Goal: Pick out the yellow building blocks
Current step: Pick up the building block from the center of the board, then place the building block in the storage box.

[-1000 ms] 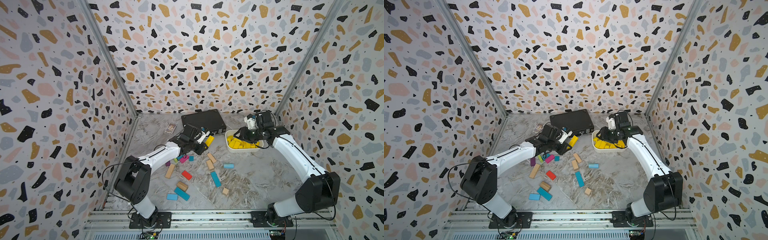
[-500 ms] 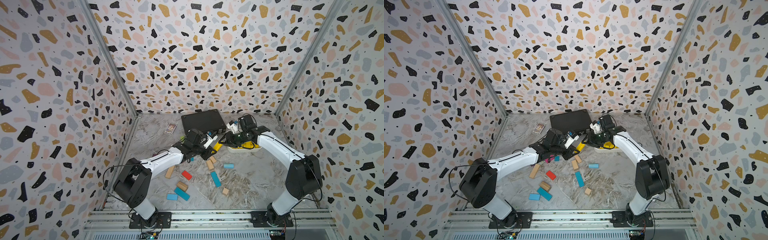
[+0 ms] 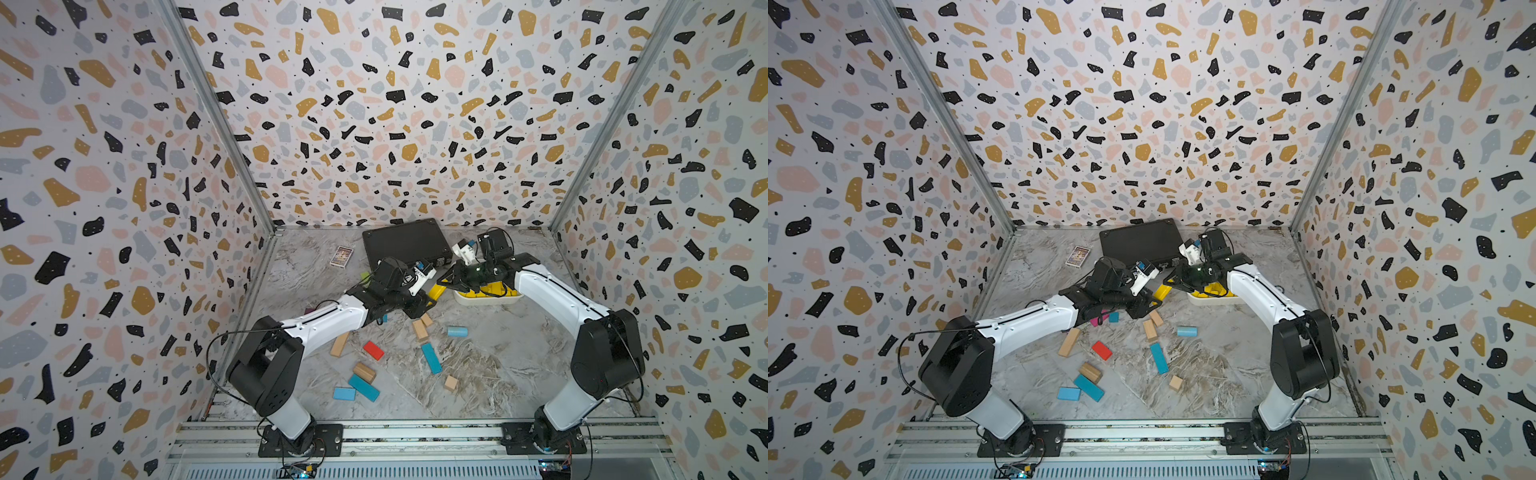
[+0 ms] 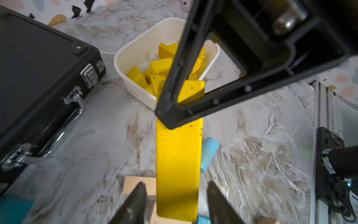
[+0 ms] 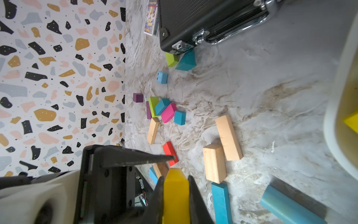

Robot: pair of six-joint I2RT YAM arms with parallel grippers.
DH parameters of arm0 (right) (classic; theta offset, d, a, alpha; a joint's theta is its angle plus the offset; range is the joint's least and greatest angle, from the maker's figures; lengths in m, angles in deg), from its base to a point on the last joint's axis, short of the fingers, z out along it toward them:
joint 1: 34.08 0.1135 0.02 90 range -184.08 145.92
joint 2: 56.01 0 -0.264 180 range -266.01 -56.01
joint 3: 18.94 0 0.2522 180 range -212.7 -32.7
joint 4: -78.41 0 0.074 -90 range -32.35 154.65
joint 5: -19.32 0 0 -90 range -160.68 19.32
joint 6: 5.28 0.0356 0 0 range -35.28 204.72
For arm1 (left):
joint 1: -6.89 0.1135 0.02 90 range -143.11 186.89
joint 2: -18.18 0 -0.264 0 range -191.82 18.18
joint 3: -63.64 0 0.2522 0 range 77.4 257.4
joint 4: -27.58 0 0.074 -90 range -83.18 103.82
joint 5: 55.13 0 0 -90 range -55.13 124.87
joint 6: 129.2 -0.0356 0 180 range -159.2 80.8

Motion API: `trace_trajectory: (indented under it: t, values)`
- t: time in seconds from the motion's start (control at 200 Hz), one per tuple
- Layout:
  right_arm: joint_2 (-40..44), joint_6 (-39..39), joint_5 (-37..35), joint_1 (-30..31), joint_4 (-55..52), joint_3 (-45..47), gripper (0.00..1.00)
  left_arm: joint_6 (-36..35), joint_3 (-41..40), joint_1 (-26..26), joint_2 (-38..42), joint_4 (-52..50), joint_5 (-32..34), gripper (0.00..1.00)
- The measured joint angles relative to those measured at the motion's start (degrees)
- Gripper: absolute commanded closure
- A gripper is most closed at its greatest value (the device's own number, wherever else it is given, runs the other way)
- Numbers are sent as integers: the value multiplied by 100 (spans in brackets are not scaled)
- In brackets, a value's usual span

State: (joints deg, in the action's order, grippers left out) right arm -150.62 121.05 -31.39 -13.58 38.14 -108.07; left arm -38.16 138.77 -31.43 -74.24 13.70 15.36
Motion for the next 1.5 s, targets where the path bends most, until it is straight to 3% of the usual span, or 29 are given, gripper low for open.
trace_trajectory:
  t: [0.09, 0.315, 0.445, 0.676, 0.836, 1.031, 1.176, 1.306, 1.417, 1.502]
  values:
    - [153, 9, -376, -407, -81, 205, 100, 120, -192, -11, 208, 186, 671, 8]
    - [291, -179, -1818, -1766, -647, 299, 100, 417, -605, 4, 1049, 437, 2535, 6]
    - [42, -122, -1891, -2083, -739, 216, 100, 675, -619, 109, 1182, 411, 3342, 7]
    - [-459, 212, -1773, -2140, -382, 162, 100, 1180, -881, 389, 1499, 127, 4468, 7]
    - [-671, 385, -1635, -2170, -192, 181, 68, 1593, -1049, 638, 1681, -114, 4922, 7]
    - [-315, -17, -2463, -2216, -452, 409, 48, 2011, -1204, 914, 1993, -645, 5663, 0]
    - [1263, -629, -3694, -2253, -592, 1355, 45, 2188, -1840, 1283, 2970, -820, 6358, 0]
    - [2647, -898, -4693, -2264, -179, 2328, 47, 2345, -2570, 1805, 3654, -734, 6559, 0]
    - [2977, -1165, -5337, -2275, 949, 3480, 50, 2356, -3119, 2035, 3639, -560, 6531, 0]
    - [2675, -1613, -5578, -2277, 2260, 4428, 50, 2138, -3289, 2105, 3445, -385, 6387, 0]
